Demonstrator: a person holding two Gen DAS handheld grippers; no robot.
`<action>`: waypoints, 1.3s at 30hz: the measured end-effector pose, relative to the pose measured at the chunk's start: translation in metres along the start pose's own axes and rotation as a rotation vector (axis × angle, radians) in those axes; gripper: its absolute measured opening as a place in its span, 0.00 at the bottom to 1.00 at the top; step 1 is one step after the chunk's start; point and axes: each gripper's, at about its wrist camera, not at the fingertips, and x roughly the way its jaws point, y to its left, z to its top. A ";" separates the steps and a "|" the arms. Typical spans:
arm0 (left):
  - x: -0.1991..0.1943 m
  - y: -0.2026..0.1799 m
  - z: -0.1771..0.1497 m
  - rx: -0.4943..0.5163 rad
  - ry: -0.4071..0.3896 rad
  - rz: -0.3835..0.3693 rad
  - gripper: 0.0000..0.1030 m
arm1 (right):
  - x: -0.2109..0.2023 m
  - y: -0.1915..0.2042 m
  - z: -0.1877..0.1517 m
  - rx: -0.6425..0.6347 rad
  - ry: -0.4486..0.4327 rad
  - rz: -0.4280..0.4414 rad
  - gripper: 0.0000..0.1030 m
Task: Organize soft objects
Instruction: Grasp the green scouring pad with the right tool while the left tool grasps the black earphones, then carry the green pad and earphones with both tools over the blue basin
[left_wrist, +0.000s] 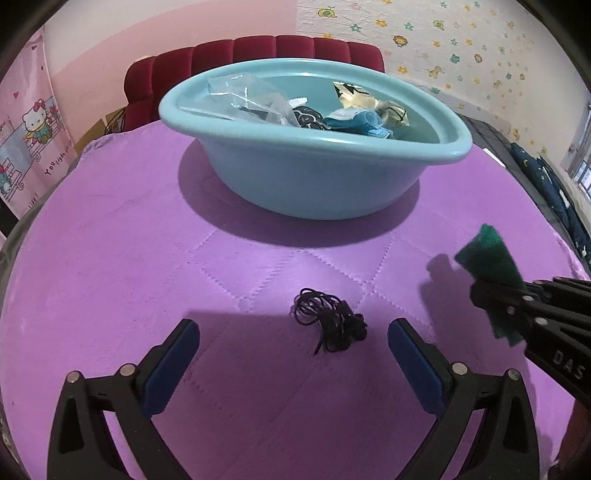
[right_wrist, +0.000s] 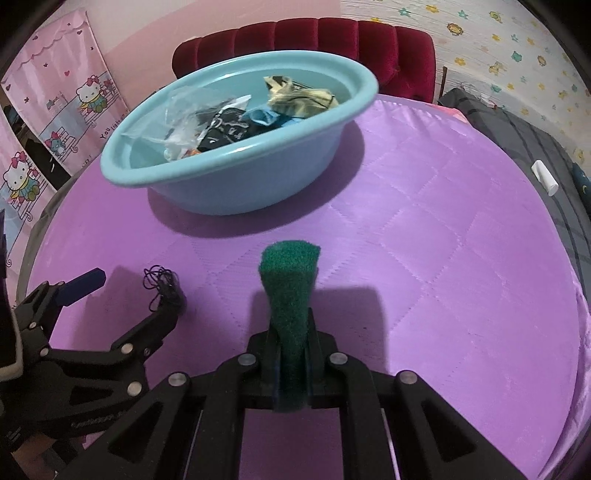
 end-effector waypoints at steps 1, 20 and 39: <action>0.003 -0.002 0.000 -0.003 0.000 0.002 1.00 | 0.000 -0.002 0.000 0.001 -0.001 -0.003 0.07; -0.002 -0.018 0.001 0.078 0.010 -0.090 0.16 | -0.011 0.001 -0.013 0.002 -0.012 -0.015 0.07; -0.052 -0.004 -0.005 0.136 0.006 -0.161 0.16 | -0.038 0.025 -0.013 0.022 -0.020 -0.030 0.07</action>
